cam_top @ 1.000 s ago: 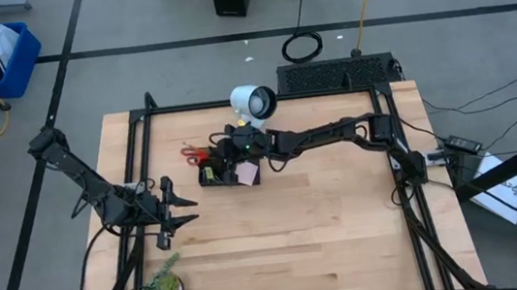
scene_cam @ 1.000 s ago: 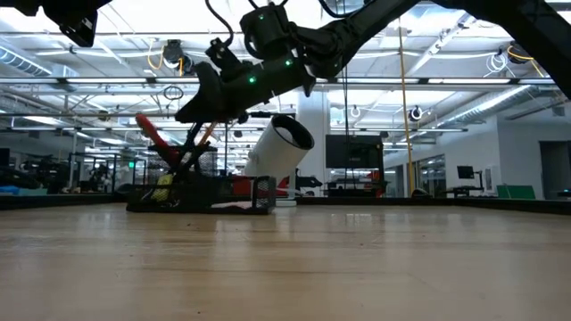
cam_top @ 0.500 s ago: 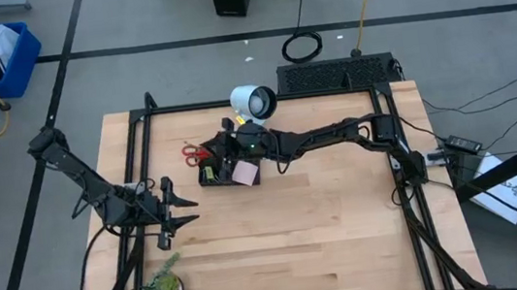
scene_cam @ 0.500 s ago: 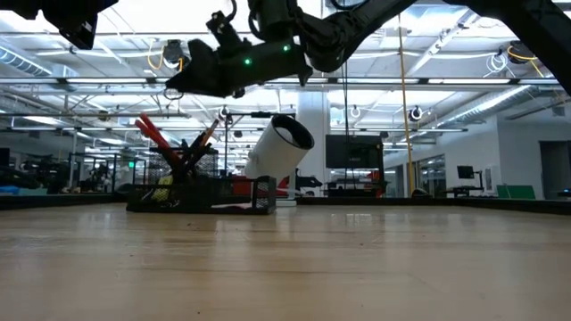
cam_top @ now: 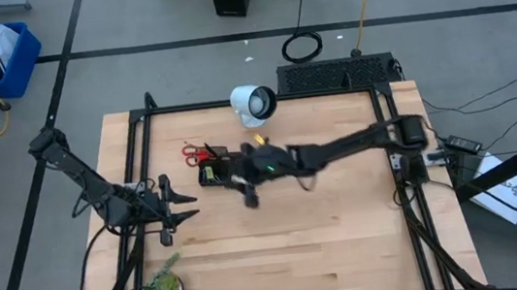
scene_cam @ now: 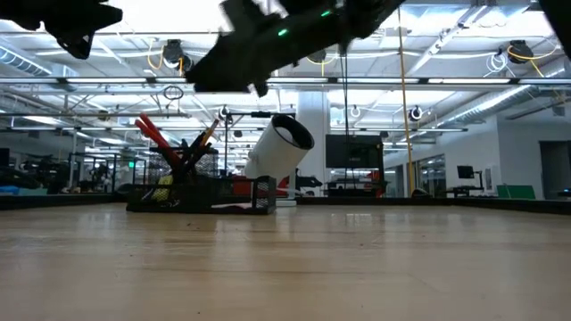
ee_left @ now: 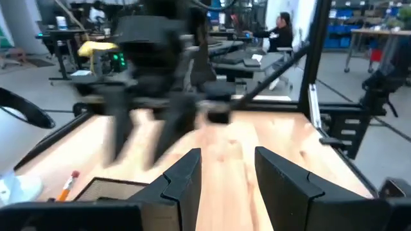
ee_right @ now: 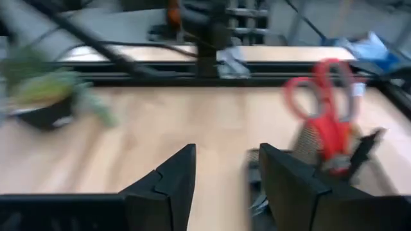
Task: Pick and place office supplies into organizer
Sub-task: Return to Home Position
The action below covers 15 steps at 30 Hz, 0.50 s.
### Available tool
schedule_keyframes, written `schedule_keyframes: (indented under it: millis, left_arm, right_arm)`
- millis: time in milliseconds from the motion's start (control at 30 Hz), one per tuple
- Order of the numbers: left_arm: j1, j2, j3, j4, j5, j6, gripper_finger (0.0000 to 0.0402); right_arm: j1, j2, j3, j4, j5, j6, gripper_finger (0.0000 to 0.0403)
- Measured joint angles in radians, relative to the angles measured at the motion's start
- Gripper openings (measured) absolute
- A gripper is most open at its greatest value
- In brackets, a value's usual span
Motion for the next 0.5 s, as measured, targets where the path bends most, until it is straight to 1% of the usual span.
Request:
schedule_keyframes:
  millis: [100,200,267,400,467,500]
  left_arm:
    - [0.031,-0.020,0.000,-0.004,0.025,0.026,0.0147]
    - [0.074,-0.020,-0.002,-0.008,0.091,0.088,0.0147]
    - [0.107,-0.018,-0.016,-0.012,0.147,0.099,0.0148]
    - [0.184,-0.029,-0.061,-0.014,0.222,0.030,0.0147]
    - [0.218,-0.045,-0.090,-0.008,0.252,0.019,0.0147]
    - [0.236,-0.054,-0.106,-0.008,0.268,0.020,0.0147]
  right_arm:
    - [0.063,-0.102,-0.157,0.118,-0.001,-0.022,0.0159]
    - [0.138,-0.211,-0.340,0.274,0.007,-0.098,0.0157]
    - [0.187,-0.275,-0.466,0.393,0.066,-0.093,0.0156]
    - [0.261,-0.413,-0.711,0.598,0.198,-0.031,0.0157]
    - [0.283,-0.460,-0.817,0.662,0.245,0.008,0.0159]
    - [0.287,-0.482,-0.858,0.669,0.249,0.023,0.0160]
